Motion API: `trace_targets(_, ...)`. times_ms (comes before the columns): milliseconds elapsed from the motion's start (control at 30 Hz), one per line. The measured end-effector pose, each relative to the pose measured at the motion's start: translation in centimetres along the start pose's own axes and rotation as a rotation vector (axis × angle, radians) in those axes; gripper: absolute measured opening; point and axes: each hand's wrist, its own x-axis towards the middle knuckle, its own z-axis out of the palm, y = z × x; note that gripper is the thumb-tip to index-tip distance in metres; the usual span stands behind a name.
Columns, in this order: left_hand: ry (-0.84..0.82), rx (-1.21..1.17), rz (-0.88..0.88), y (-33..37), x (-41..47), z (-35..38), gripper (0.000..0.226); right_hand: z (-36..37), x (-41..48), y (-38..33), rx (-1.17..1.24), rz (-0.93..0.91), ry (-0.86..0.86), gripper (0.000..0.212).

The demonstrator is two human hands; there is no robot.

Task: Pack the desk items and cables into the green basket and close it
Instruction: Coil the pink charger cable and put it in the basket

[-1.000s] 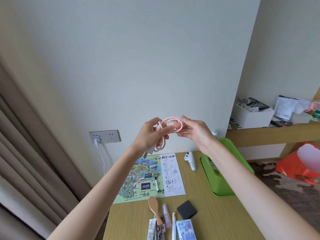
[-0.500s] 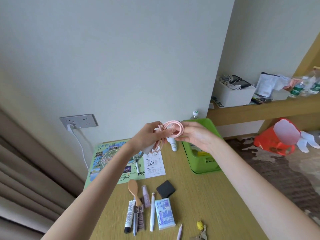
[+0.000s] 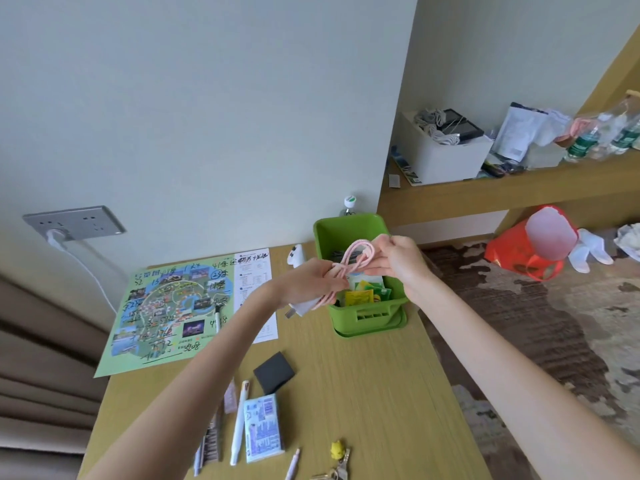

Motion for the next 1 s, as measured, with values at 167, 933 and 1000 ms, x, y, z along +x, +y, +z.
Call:
trace_targets(167,0.092,0.24,-0.05,0.2,5.6,1.1,0.016,-2.7,4.5,1.5,-0.154,-0.133,0.179,0.02)
trace_targets(933,0.472,0.935,-0.425,-6.0,21.8,4.4,0.034,-5.7,14.8,10.7,-0.897,-0.428,0.137,0.062)
trace_targets(1000,0.376,1.041,-0.426,-6.3,22.0,4.7,0.039,-5.5,14.8,10.9,-0.895,-0.436,0.149,0.063)
